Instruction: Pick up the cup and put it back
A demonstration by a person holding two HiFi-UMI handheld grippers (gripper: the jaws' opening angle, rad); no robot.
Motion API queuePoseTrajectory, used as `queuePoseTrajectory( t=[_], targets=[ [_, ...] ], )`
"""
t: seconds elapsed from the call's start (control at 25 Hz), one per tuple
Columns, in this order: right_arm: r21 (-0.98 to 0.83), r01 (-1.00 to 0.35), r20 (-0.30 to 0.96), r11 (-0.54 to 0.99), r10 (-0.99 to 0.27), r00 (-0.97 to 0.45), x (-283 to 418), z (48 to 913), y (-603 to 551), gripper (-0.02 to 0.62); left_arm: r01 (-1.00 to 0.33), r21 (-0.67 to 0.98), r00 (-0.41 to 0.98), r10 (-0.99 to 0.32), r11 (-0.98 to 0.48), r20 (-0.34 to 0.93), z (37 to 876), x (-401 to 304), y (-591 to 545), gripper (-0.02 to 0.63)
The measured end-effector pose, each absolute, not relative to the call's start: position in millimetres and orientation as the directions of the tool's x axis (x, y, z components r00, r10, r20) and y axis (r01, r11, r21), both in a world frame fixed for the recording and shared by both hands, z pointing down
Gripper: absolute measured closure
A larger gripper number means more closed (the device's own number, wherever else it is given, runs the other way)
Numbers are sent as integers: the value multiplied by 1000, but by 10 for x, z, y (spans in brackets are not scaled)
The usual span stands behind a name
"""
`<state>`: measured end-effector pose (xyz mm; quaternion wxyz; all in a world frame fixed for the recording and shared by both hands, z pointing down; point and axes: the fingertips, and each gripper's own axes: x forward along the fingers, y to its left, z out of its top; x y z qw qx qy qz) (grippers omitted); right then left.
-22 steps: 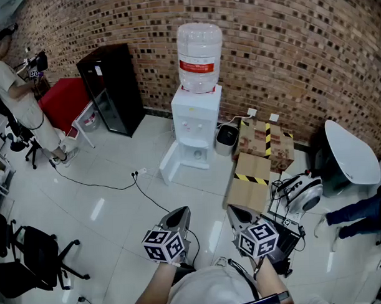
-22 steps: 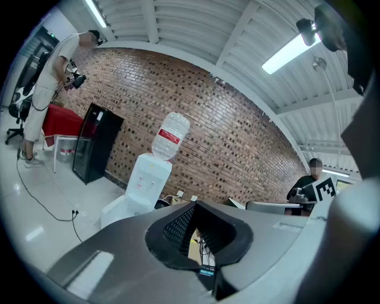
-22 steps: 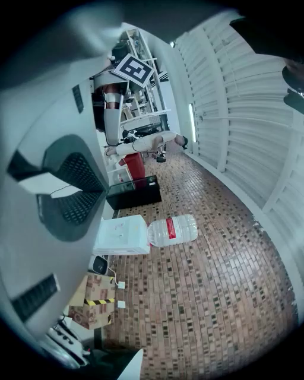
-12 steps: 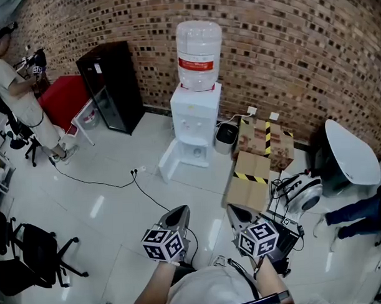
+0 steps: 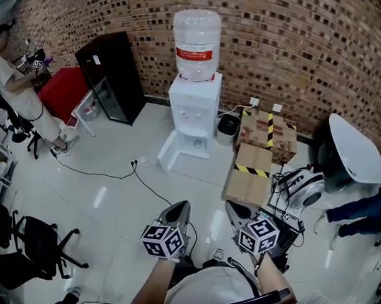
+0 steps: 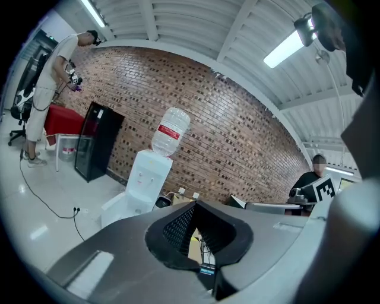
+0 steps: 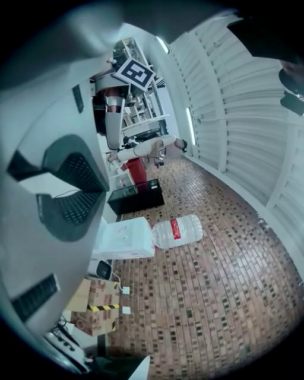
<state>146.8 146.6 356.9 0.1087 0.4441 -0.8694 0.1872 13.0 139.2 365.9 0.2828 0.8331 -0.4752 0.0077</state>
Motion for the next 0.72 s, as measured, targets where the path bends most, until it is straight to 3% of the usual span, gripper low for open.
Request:
queuePoseTrajectory(
  t=[0.52,0.72],
  targets=[
    [-271,-751,306,602,-686,-660,1396,3786,1071,583,-821,467,500,-810,-330,306,3879,135,1103,604],
    [-314,-770,296,556,-713,-636,1189,3985,622,583,-815,481,507,-801,-324,319,4038,-80,746,603]
  ],
)
